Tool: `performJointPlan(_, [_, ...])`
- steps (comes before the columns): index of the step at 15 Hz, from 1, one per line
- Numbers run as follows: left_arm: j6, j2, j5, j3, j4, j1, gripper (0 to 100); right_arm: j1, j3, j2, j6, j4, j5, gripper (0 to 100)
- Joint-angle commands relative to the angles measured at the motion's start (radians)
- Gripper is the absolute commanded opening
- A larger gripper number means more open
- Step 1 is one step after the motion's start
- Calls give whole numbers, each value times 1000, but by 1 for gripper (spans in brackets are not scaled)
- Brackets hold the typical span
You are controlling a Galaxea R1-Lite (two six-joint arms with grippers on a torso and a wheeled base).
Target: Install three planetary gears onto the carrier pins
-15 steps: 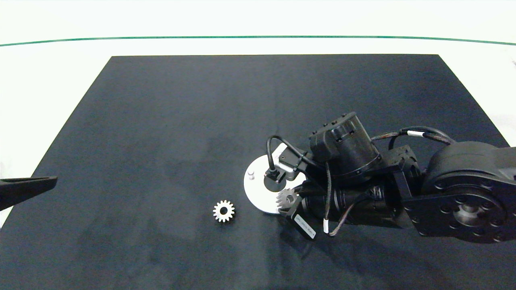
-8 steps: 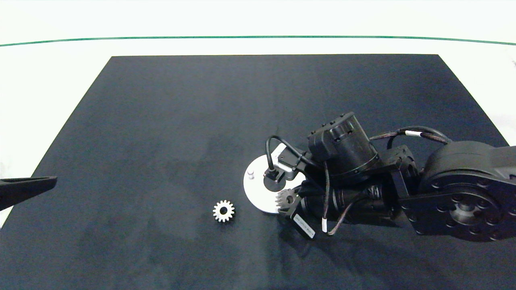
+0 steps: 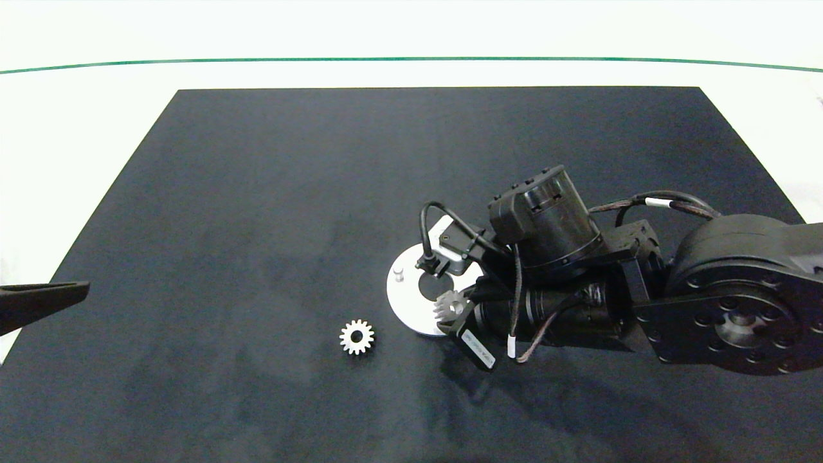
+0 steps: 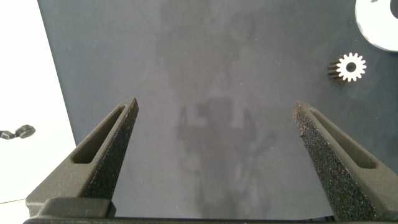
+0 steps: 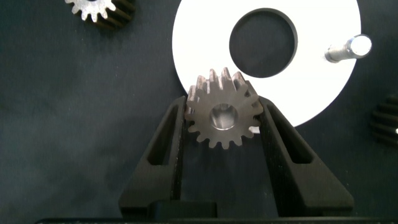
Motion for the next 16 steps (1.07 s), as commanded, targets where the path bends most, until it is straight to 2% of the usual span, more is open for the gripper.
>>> performJointPlan(1, [1, 0, 0, 0, 4, 0, 100, 0, 2, 16, -1, 1, -1, 22])
performJointPlan(16, [6, 0, 0, 3, 5, -20, 100, -1, 45, -2, 4, 1, 0, 22])
